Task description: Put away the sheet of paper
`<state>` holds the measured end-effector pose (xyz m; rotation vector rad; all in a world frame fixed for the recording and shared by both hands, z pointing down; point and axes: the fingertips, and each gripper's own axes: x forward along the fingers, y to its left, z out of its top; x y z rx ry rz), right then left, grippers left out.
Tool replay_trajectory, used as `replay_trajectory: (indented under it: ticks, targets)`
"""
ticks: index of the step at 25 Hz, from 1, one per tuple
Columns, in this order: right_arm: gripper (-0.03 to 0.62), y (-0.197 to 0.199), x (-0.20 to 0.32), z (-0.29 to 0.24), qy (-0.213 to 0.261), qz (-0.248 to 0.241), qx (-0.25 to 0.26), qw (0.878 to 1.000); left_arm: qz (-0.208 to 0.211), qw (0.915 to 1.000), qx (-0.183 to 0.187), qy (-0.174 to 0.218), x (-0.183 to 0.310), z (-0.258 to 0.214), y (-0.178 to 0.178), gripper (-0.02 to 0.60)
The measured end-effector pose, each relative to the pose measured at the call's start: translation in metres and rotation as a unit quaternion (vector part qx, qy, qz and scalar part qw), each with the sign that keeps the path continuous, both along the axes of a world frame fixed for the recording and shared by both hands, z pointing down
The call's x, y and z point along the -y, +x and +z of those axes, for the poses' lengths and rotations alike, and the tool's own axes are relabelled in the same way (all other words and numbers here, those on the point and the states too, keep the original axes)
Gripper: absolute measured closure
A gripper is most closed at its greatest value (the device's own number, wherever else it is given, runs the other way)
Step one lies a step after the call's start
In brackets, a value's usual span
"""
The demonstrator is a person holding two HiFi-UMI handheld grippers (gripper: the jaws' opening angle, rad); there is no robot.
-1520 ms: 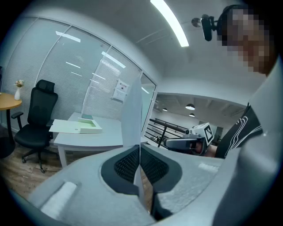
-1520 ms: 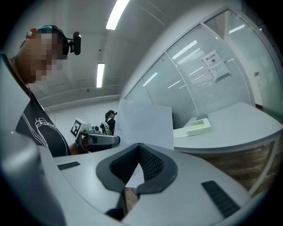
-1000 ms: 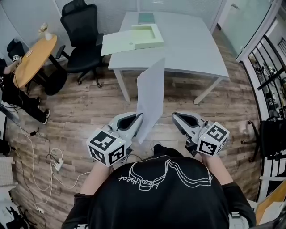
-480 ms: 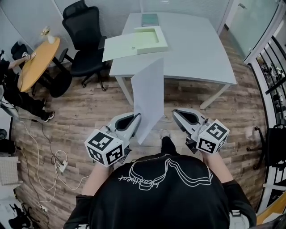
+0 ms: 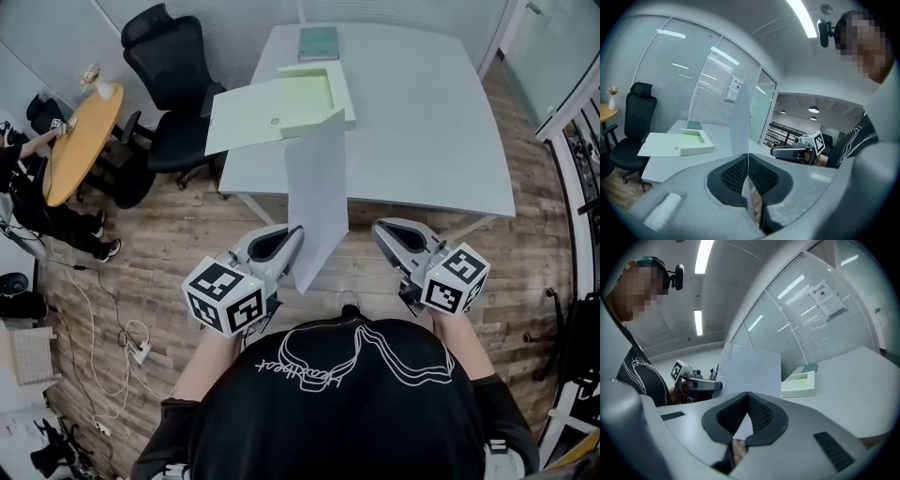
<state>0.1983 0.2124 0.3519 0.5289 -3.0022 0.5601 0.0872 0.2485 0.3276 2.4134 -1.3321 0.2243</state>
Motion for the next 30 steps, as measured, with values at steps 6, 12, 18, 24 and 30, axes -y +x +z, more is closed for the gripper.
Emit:
replay_trajectory:
  ticks: [6, 12, 18, 24, 30]
  targets:
    - [0.584, 0.027, 0.074, -0.010, 0.010, 0.016, -0.011, 1.000, -0.001, 0.9998, 0.014, 0.017, 0.075, -0.018, 0.010, 0.571]
    - [0.585, 0.014, 0.114, -0.014, 0.011, 0.001, -0.001, 1.000, -0.009, 0.9997, 0.005, 0.022, 0.115, -0.032, -0.003, 0.571]
    - [0.585, -0.022, 0.148, -0.001, -0.007, -0.007, -0.021, 1.000, -0.022, 0.9996, -0.012, 0.010, 0.155, -0.021, -0.042, 0.571]
    - [0.585, -0.059, 0.200, 0.008, -0.029, 0.013, -0.035, 0.999, -0.004, 0.9997, -0.019, -0.016, 0.214, 0.000, -0.084, 0.571]
    - [0.585, -0.100, 0.254, 0.021, -0.054, 0.038, -0.048, 0.997, 0.015, 0.9993, -0.021, -0.028, 0.270, 0.007, -0.132, 0.571]
